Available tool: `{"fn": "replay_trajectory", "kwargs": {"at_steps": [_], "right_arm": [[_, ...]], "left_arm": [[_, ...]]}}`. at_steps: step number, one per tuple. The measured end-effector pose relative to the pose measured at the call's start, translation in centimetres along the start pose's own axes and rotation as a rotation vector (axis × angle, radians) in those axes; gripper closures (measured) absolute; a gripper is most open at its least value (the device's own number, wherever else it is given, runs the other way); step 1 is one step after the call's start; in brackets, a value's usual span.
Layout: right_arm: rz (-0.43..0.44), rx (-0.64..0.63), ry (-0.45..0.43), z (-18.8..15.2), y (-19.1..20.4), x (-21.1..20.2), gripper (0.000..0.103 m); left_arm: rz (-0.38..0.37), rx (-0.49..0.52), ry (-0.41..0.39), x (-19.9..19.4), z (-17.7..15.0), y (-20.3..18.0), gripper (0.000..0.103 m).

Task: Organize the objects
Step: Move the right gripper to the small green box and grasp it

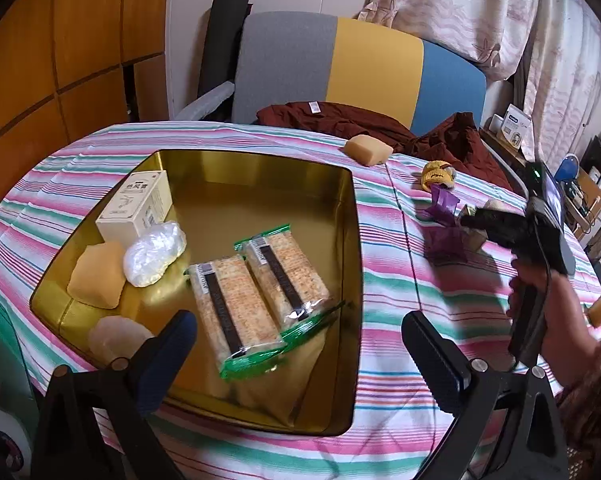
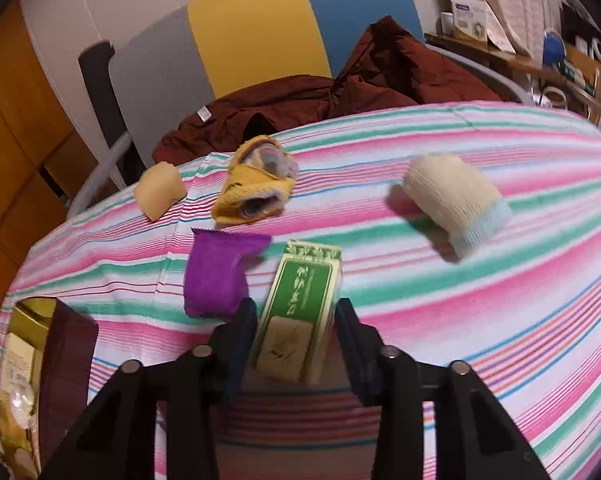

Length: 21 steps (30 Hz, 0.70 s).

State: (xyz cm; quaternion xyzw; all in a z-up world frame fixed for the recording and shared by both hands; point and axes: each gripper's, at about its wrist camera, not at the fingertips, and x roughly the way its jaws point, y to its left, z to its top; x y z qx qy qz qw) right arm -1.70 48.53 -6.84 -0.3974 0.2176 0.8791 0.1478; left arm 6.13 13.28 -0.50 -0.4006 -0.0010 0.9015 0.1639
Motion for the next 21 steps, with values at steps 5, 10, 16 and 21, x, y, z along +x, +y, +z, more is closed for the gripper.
{"fn": "replay_trajectory", "kwargs": {"at_steps": [5, 10, 16, 21], "right_arm": [[-0.001, -0.06, -0.032, -1.9, -1.6, -1.7, 0.072], [-0.005, -0.025, -0.067, -3.6, -3.5, -3.7, 0.072], [-0.076, -0.026, -0.122, -4.8, -3.6, -4.9, 0.072], [-0.101, -0.025, -0.134, -4.9, -3.7, -4.9, 0.072]], "left_arm": [[-0.011, 0.04, 0.002, 0.7, 0.9, -1.9, 0.0], [-0.062, 0.065, 0.044, 2.5, 2.1, -4.8, 0.0], [-0.115, 0.107, 0.093, 5.3, 3.7, -8.4, 0.0], [-0.121, 0.135, 0.147, 8.7, 5.0, -11.0, 0.0]]}}
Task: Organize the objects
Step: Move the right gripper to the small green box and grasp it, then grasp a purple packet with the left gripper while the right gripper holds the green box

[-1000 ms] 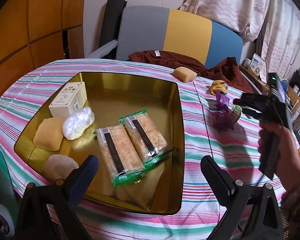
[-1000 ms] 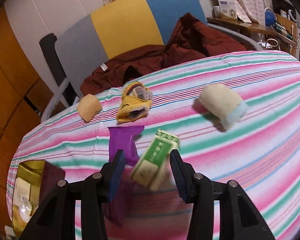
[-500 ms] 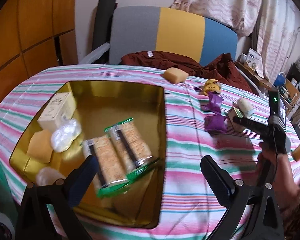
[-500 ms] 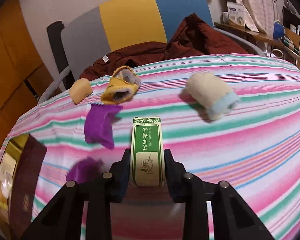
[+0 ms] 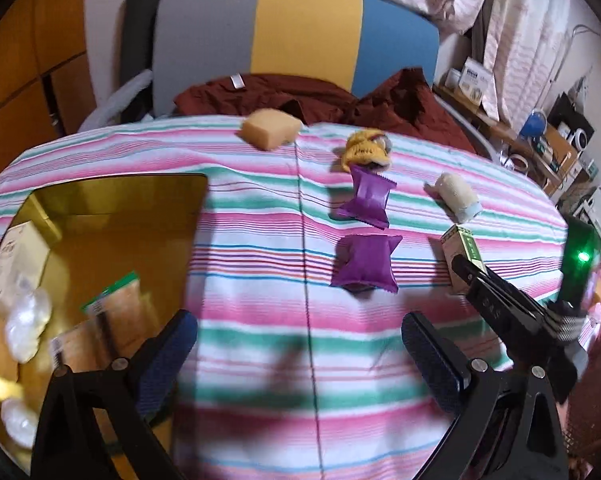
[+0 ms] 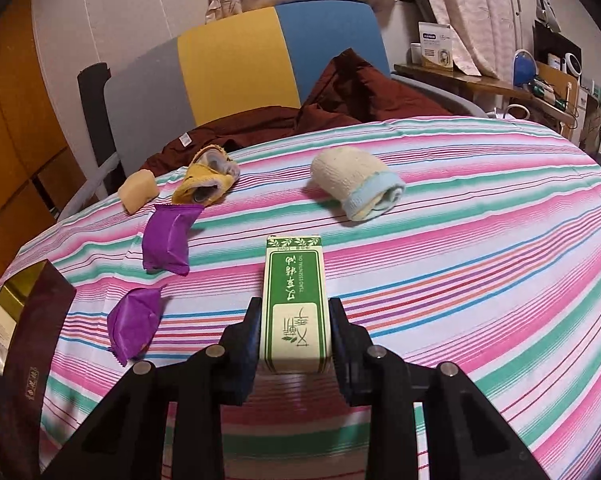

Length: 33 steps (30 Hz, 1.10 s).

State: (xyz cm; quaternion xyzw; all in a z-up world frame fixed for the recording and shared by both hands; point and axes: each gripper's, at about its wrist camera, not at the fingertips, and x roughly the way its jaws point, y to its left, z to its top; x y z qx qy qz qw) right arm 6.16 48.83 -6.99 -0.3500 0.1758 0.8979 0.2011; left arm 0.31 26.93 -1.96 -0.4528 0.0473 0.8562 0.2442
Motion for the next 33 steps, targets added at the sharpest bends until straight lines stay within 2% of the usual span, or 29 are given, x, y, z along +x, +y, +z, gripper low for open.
{"fn": "replay_trajectory", "kwargs": {"at_steps": [2, 4, 9, 16, 18, 24, 30, 31, 33], "right_arm": [[-0.009, -0.002, 0.0, 0.0, 0.0, 0.1, 0.072], [-0.018, -0.008, -0.001, 0.0, 0.1, 0.1, 0.072], [-0.022, -0.018, -0.012, -0.1, 0.2, 0.1, 0.072], [-0.023, 0.031, -0.016, -0.3, -0.7, 0.1, 0.072], [-0.026, 0.033, -0.018, -0.4, -0.8, 0.1, 0.072], [-0.035, 0.013, -0.02, -0.4, -0.3, 0.1, 0.072], [-0.037, 0.01, -0.023, -0.4, -0.4, 0.2, 0.072], [-0.038, 0.009, -0.022, -0.4, -0.3, 0.2, 0.072], [-0.042, 0.004, -0.025, -0.4, -0.3, 0.2, 0.072]], "left_arm": [[-0.015, -0.003, 0.025, 1.5, 0.6, -0.4, 0.0], [0.0, -0.015, 0.049, 3.1, 1.3, -0.6, 0.0], [-0.006, 0.005, 0.064, 5.8, 2.5, -1.7, 0.0], [-0.038, 0.071, 0.015, 7.6, 3.2, -3.1, 0.001], [-0.024, 0.081, 0.015, 7.9, 3.3, -3.4, 0.004], [-0.061, 0.083, 0.031, 9.2, 3.1, -3.9, 0.022], [-0.022, 0.103, 0.009, 9.3, 2.7, -4.2, 0.039], [-0.016, 0.1, 0.005, 9.2, 2.7, -4.0, 0.046], [-0.018, 0.088, 0.005, 9.0, 2.6, -3.5, 0.049]]}}
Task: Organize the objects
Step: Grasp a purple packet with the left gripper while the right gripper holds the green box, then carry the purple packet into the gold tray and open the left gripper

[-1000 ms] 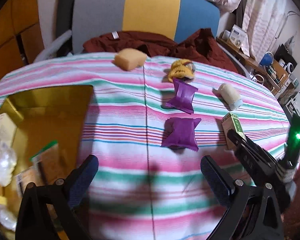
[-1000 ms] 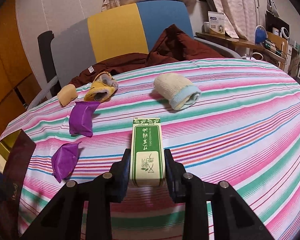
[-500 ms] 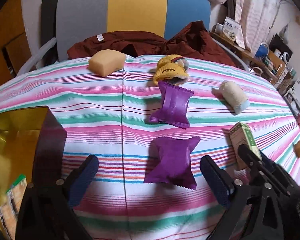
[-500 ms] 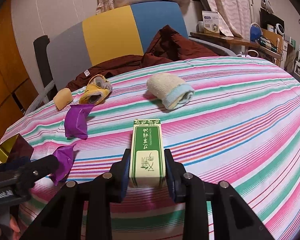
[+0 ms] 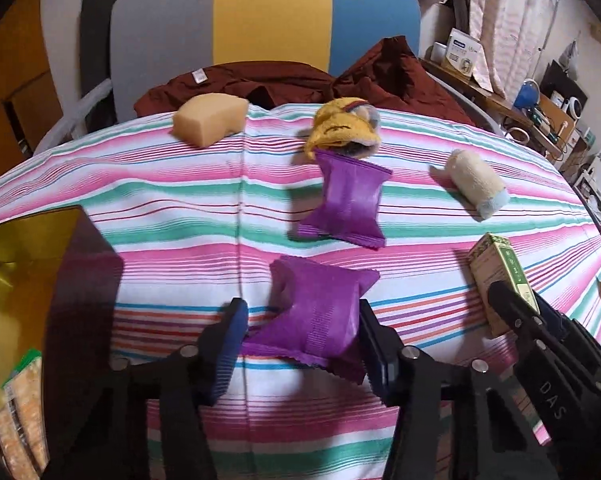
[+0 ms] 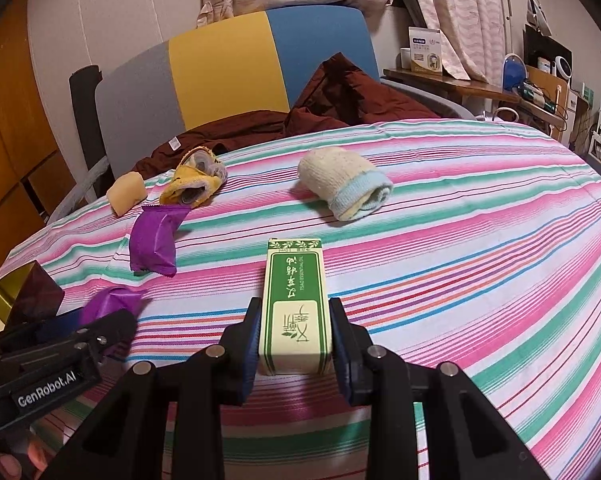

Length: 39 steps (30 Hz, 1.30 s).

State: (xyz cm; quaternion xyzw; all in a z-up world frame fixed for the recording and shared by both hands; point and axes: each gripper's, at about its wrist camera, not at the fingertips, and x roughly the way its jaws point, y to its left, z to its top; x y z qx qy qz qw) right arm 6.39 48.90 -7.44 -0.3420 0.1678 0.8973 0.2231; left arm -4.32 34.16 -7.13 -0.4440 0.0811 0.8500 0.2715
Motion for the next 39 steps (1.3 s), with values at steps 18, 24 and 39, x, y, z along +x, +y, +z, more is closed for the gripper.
{"fn": "replay_trajectory", "kwargs": {"at_steps": [18, 24, 39], "right_arm": [[-0.023, -0.025, -0.004, -0.1, 0.5, 0.0, 0.072], [-0.035, -0.047, -0.004, -0.1, 0.9, 0.0, 0.072], [-0.072, -0.11, -0.037, -0.2, 2.3, -0.6, 0.072]], "left_arm": [[-0.065, -0.066, -0.076, -6.2, -2.8, 2.2, 0.049], [-0.076, -0.13, -0.143, -10.0, -3.1, 4.4, 0.049], [0.055, -0.289, -0.183, -13.6, -3.7, 15.0, 0.049]]}}
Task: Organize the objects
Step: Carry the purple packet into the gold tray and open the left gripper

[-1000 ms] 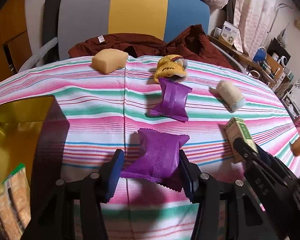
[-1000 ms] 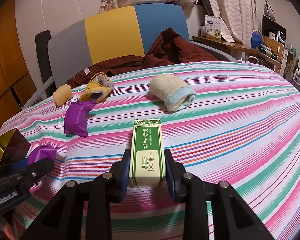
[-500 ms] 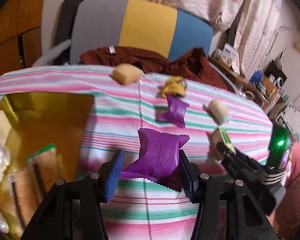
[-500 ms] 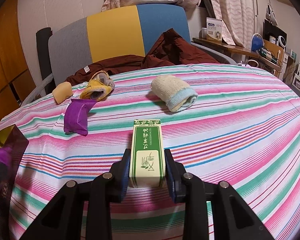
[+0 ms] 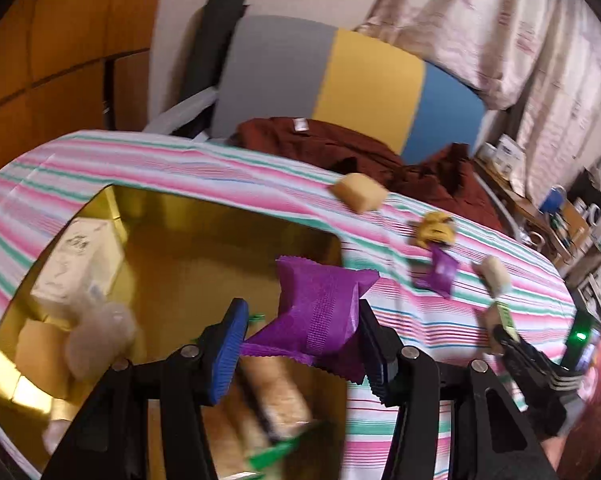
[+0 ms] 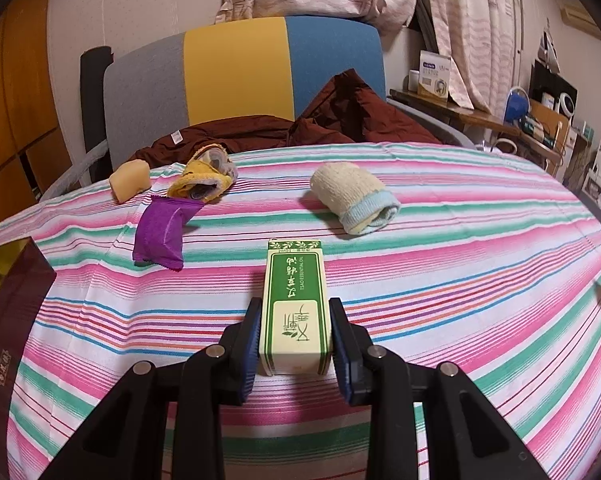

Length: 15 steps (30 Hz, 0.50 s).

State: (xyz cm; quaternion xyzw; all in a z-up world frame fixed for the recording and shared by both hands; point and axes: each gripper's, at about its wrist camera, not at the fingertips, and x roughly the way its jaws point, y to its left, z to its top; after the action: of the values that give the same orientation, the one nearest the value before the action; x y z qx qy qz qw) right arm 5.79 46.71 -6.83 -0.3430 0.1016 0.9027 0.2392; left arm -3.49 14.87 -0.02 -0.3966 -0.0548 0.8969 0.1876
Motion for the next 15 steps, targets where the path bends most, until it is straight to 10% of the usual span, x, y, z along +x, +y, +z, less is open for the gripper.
{"fn": "replay_trajectory", "kwargs": {"at_steps": [15], "right_arm": [[-0.034, -0.062, -0.001, -0.1, 1.1, 0.1, 0.072]], "left_arm": [[0.149, -0.11, 0.109, 4.5, 2.0, 8.5, 0.049]]}}
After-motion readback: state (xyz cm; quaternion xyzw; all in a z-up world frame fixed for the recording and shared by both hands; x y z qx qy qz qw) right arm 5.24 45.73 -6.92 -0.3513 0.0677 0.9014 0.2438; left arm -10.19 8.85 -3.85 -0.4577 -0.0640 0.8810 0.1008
